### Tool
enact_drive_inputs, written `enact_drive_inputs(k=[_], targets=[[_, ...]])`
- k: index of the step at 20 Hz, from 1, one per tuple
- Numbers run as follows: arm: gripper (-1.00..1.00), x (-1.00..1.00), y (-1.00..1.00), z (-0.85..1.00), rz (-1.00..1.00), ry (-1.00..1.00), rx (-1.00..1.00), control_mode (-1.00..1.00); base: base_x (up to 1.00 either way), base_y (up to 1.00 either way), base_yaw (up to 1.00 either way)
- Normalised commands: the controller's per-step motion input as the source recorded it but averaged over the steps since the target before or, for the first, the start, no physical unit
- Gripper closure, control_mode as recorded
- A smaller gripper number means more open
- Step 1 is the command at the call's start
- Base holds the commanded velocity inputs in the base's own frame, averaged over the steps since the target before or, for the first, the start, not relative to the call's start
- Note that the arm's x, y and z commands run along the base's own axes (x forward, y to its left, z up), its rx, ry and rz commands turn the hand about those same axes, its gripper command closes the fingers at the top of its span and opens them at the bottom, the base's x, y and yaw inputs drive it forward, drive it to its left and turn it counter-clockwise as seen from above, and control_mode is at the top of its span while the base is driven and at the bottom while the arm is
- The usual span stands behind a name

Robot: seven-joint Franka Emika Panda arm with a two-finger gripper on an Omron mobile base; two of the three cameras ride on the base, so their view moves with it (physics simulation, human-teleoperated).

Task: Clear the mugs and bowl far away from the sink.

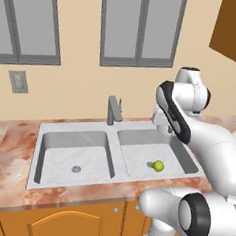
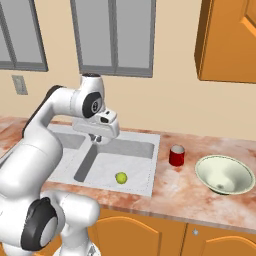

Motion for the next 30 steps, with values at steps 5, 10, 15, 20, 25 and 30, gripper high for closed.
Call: enact_drive_inputs(k=[5, 10, 15, 20, 25, 30], targets=[[1.00, -0.05, 0.02, 0.00, 0.00, 0.03, 0.00, -1.00, 0.00, 0.00, 0.00], [1.00, -0.09, 0.00, 0.00, 0.00, 0.00, 0.00, 1.00, -0.12, 0.00, 0.00], [1.00, 0.00, 0.00, 0.00, 0.00, 0.00, 0.00, 1.00, -0.78, -0.07, -0.14], [1.00, 0.00, 0.00, 0.00, 0.00, 0.00, 0.00, 1.00, -0.63, -0.39, -0.66], [1.00, 0.00, 0.00, 0.00, 0.00, 0.00, 0.00, 1.00, -0.20, -0.06, -0.94], [1.00, 0.00, 0.00, 0.00, 0.00, 0.00, 0.00, 1.00, -0.06, 0.00, -1.00]])
